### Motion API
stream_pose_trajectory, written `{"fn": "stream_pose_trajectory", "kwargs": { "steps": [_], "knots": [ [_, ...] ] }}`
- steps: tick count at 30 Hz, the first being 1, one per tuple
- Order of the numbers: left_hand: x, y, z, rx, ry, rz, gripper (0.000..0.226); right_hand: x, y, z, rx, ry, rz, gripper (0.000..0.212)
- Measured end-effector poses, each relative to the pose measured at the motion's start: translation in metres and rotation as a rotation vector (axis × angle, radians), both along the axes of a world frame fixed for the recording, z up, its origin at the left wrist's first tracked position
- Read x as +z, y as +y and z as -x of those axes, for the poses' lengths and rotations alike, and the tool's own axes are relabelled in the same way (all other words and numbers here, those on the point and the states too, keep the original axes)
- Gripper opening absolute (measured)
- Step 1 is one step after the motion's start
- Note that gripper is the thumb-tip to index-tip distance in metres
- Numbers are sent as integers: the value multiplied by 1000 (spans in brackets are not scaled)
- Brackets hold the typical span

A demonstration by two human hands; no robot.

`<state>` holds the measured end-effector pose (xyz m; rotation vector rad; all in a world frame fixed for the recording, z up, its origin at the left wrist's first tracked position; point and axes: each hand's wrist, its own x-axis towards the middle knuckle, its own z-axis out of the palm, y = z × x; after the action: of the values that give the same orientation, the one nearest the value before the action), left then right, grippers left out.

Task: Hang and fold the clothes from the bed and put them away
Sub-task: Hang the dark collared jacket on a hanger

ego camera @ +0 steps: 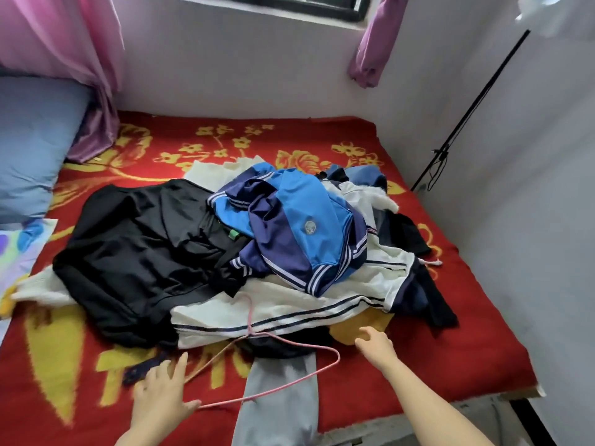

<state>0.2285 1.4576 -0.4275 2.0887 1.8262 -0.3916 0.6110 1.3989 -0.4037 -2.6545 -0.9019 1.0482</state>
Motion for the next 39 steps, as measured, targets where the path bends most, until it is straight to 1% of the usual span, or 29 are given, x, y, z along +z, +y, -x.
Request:
{"fn": "stream_pose_trajectory", "kwargs": {
  "steps": [3,5,10,13,15,17,18,19,20,22,24,25,27,30,33,36,39],
  "knots": [
    [-3,26,-52,-4,-20,-10,79,-16,26,-47,-76,30,-8,44],
    [-7,45,-83,-11,-36,6,68,-31,42,-80,-177,52,-24,44],
    [-12,79,-134,-36,-69,49,61,-60,69,-131,-532,109,-153,41],
    [-22,98,-156,-59,-80,93,58,-77,81,-160,-664,157,-181,35],
    [-27,108,-164,-78,-81,126,55,-87,89,-176,-712,195,-180,44],
    [-30,117,-167,-87,-76,139,54,-94,94,-188,-748,249,-168,62],
    [-31,120,-168,-78,-74,147,54,-100,95,-193,-761,267,-165,65],
    [-31,123,-169,-66,-72,156,54,-105,97,-198,-776,267,-157,61],
    [-32,124,-170,-50,-75,165,54,-109,97,-200,-787,257,-152,49],
    [-31,124,-171,-31,-85,178,53,-115,96,-202,-812,217,-156,14],
    [-31,122,-172,-31,-87,183,50,-119,94,-202,-854,220,-190,33],
    [-29,121,-172,-32,-91,183,49,-115,94,-201,-855,226,-208,37],
    [-25,121,-172,-29,-109,192,46,-104,95,-202,-840,213,-239,39],
    [-17,122,-173,-37,-143,200,46,-66,108,-211,-773,91,-415,43],
    [-3,124,-179,-52,-193,158,45,-3,131,-213,-657,-41,-597,41],
    [15,126,-184,-70,-256,108,42,68,155,-207,-550,-120,-789,29],
    [47,133,-189,-119,-323,19,47,155,170,-193,-425,-241,-979,22]
  ]
}}
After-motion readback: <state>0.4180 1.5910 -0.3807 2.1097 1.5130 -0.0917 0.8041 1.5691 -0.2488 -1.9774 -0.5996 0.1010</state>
